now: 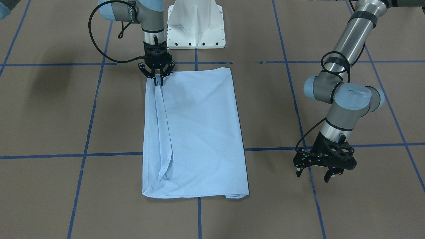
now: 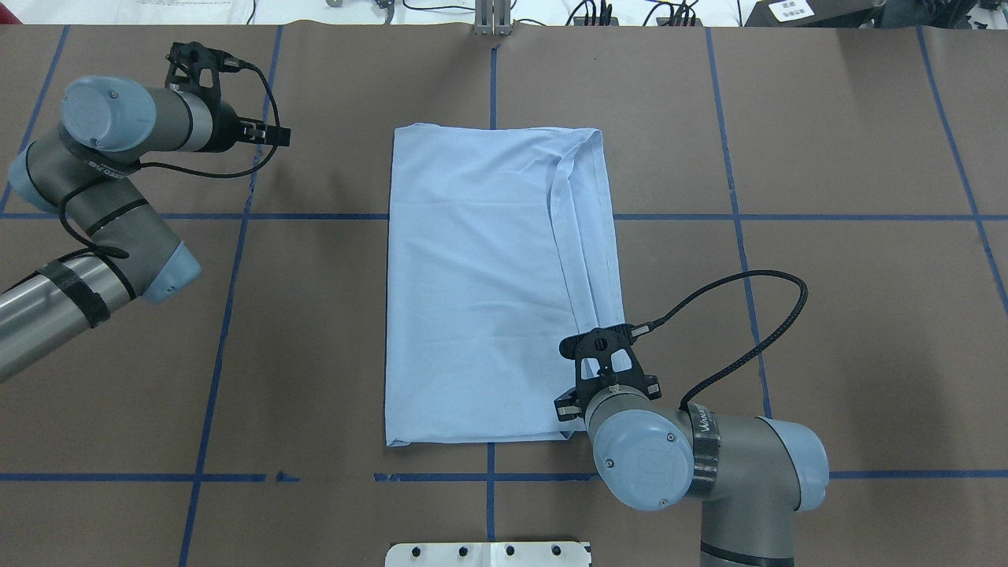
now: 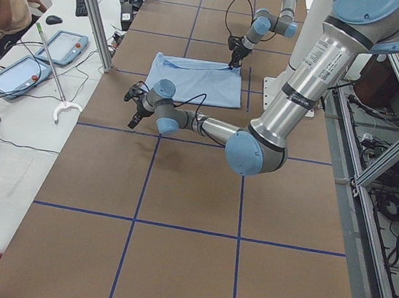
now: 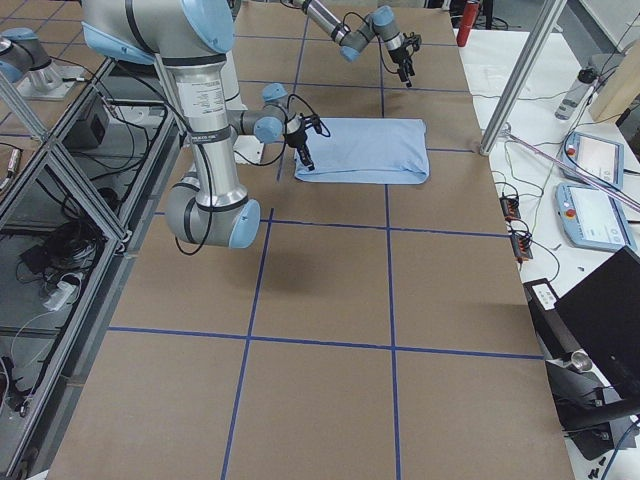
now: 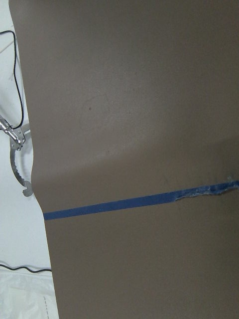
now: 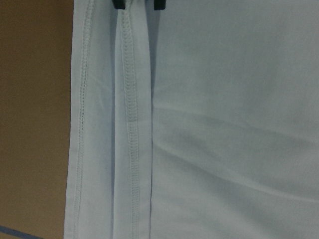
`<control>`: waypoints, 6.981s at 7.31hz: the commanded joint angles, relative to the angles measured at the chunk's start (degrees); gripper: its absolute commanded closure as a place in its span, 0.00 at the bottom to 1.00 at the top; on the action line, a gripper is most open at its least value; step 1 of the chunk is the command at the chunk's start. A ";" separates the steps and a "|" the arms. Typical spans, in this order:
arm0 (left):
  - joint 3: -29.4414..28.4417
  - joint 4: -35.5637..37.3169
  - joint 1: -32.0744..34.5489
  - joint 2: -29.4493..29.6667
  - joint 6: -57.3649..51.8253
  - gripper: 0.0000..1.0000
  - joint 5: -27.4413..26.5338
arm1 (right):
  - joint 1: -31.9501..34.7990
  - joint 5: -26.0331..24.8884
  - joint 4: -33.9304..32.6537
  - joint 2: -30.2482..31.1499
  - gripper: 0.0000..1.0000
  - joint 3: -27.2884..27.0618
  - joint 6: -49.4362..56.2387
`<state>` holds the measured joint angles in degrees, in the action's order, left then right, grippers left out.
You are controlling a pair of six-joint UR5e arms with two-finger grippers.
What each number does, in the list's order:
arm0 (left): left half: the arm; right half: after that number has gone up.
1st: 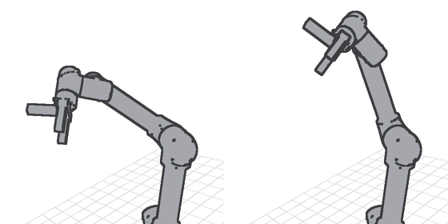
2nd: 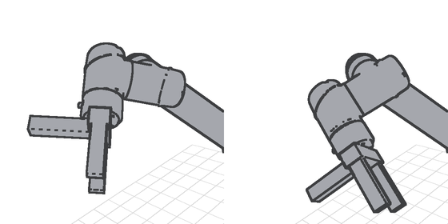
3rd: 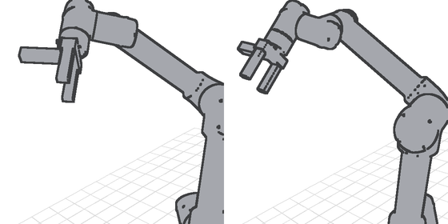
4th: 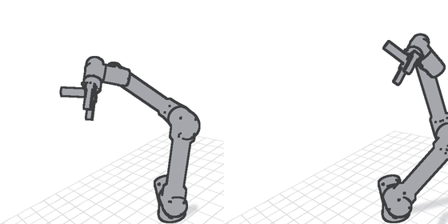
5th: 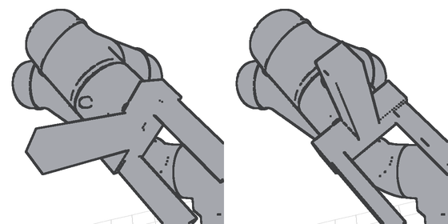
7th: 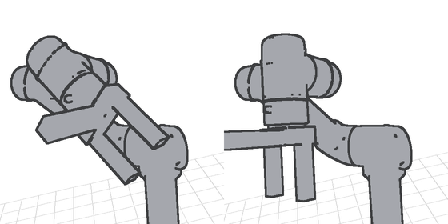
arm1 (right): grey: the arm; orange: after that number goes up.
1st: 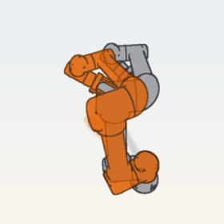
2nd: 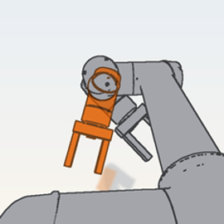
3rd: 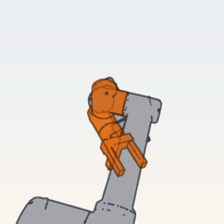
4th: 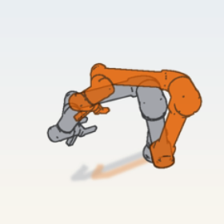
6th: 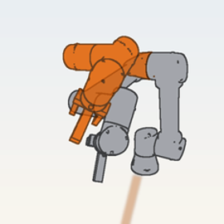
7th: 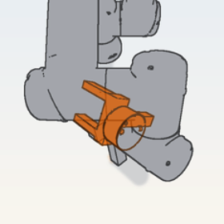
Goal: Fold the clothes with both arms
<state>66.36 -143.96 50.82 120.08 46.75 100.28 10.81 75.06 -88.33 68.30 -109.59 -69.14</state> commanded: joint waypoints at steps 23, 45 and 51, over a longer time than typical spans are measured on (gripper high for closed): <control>4.12 0.17 -0.81 -0.71 3.50 0.00 3.22 | 1.74 0.69 3.23 5.44 0.00 -9.31 -13.65; 36.91 1.14 -47.83 -18.03 65.75 0.28 -29.88 | 2.11 -4.57 25.58 13.71 0.00 -8.36 -36.77; 37.00 1.14 -47.13 -18.12 65.05 0.25 -29.88 | 1.93 -5.18 25.58 13.71 0.00 -8.01 -36.77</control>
<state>103.37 -142.82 3.57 101.96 111.81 70.40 12.82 69.93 -62.75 82.07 -117.79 -105.91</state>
